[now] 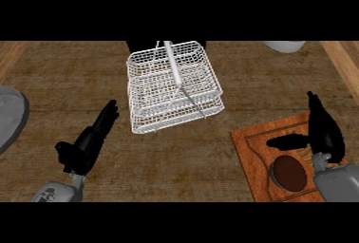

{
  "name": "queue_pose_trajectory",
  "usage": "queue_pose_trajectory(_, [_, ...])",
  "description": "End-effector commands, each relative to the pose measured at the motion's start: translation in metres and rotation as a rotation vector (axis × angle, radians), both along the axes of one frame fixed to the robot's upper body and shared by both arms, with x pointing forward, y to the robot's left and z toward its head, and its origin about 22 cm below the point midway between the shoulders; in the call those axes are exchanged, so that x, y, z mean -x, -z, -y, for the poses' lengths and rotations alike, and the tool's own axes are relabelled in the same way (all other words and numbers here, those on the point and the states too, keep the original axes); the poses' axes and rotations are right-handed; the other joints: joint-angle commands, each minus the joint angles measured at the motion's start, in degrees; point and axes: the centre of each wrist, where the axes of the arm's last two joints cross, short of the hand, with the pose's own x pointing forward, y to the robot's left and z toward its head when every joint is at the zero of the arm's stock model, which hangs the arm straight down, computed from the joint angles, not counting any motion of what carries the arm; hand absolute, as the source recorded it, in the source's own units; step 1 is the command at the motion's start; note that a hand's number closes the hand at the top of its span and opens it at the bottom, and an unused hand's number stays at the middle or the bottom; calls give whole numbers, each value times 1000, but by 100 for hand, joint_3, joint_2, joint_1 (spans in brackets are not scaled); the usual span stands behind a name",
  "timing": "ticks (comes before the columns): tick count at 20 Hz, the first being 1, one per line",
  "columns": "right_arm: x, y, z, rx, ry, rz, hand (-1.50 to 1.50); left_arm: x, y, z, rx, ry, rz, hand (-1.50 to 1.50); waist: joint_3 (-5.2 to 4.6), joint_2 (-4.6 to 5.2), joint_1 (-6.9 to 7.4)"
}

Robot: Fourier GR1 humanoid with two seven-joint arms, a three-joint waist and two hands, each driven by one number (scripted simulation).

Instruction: Pick the cupcake from the cutting board and place it in the tiered basket

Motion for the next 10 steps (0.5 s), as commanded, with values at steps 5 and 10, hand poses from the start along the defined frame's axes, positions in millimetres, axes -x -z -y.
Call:
queue_pose_trajectory(5, [-5,-57,-49,196,-53,-451,-150,0,3,1,22,13,4,0,26,-13,78])
queue_pose_trajectory(10, [-4,-88,-71,187,-49,-491,-150,-10,-5,2,-1,10,5,0,50,-4,-9])
